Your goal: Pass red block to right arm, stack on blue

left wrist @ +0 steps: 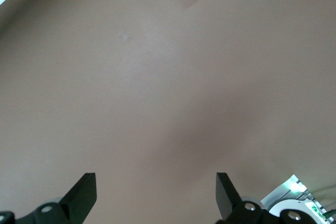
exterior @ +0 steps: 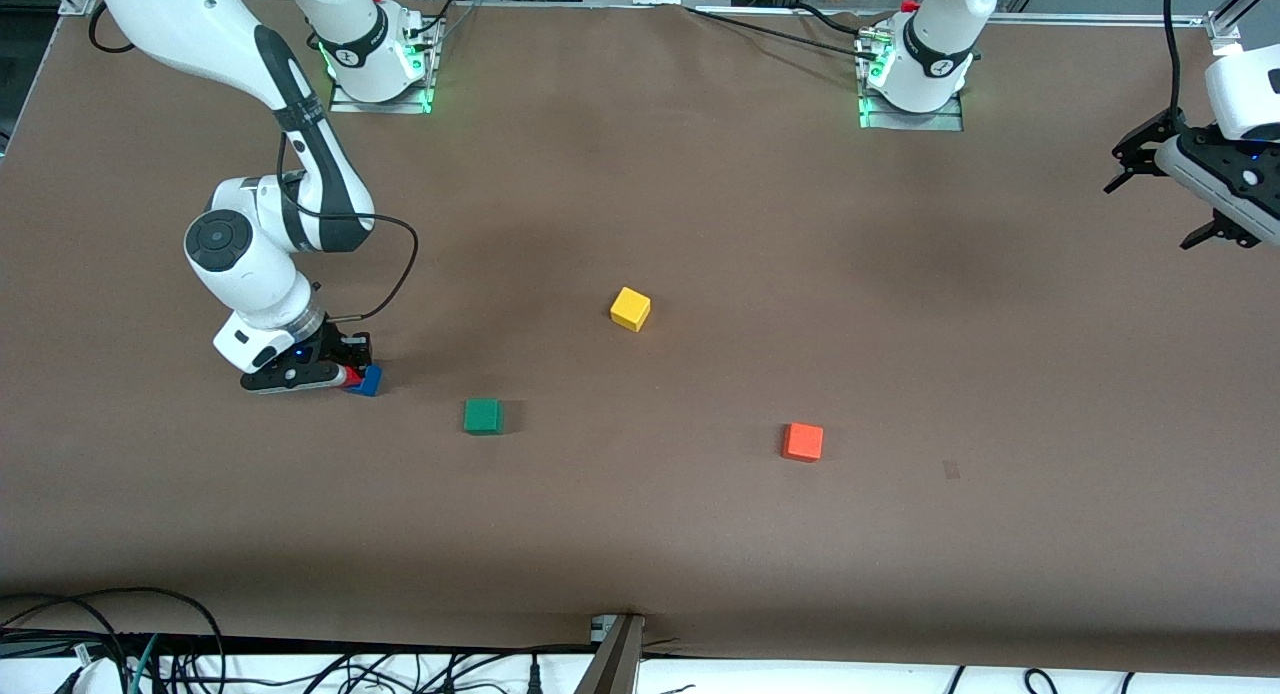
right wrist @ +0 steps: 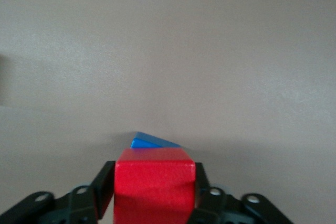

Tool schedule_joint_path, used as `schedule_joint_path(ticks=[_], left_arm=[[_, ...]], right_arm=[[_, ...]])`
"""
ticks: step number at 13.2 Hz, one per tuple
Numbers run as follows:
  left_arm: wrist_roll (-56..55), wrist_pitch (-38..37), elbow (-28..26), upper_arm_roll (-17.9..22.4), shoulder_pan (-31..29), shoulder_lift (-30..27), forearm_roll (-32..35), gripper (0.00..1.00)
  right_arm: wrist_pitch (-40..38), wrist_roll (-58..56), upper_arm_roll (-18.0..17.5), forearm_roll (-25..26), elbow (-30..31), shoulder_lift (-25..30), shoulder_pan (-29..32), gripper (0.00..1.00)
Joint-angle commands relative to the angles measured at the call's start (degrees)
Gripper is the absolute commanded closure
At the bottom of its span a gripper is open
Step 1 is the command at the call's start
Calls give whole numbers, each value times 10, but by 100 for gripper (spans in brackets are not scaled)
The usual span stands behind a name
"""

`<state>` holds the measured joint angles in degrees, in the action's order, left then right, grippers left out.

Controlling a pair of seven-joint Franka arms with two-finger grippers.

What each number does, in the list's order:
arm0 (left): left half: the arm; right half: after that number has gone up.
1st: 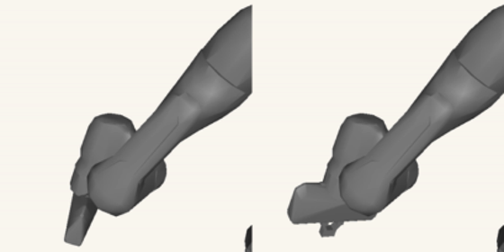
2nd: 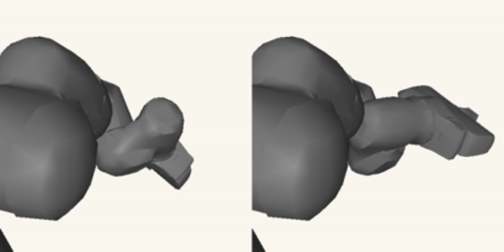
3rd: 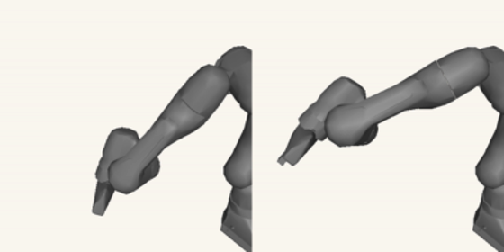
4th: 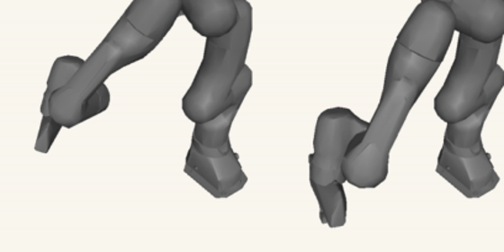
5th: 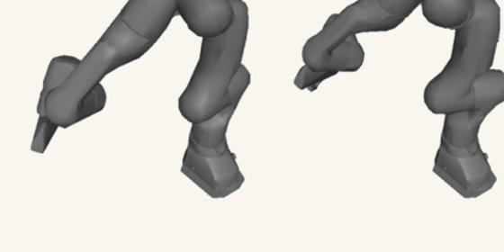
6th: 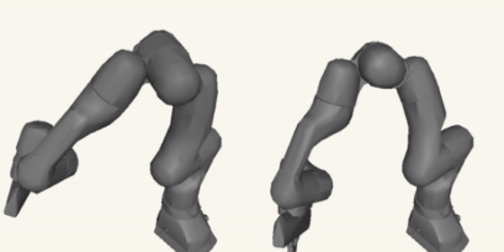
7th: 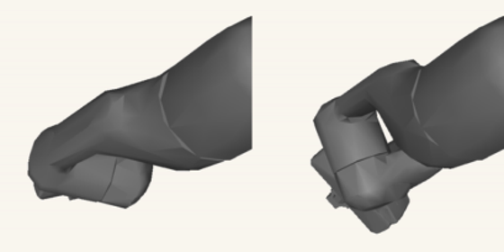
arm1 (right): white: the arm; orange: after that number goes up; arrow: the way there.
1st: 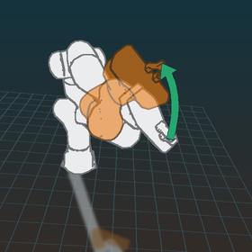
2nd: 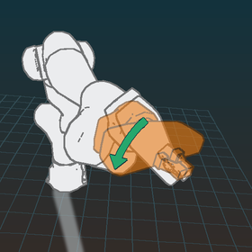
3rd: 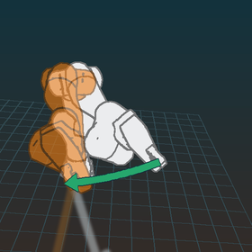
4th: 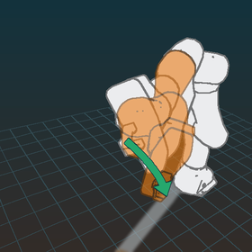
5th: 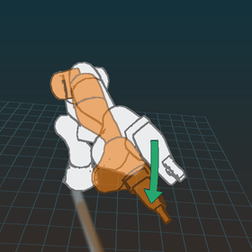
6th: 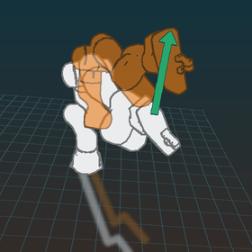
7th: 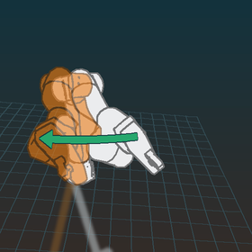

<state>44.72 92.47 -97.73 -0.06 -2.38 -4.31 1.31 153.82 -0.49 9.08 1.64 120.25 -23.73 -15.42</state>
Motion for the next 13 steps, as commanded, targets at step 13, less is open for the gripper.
schedule_joint_path(ticks=[13], left_arm=[[-421, 38, 8, -1, 24, -16, 8, 0]], right_arm=[[-501, 1, 27, -45, -284, 63, 6, 0]])
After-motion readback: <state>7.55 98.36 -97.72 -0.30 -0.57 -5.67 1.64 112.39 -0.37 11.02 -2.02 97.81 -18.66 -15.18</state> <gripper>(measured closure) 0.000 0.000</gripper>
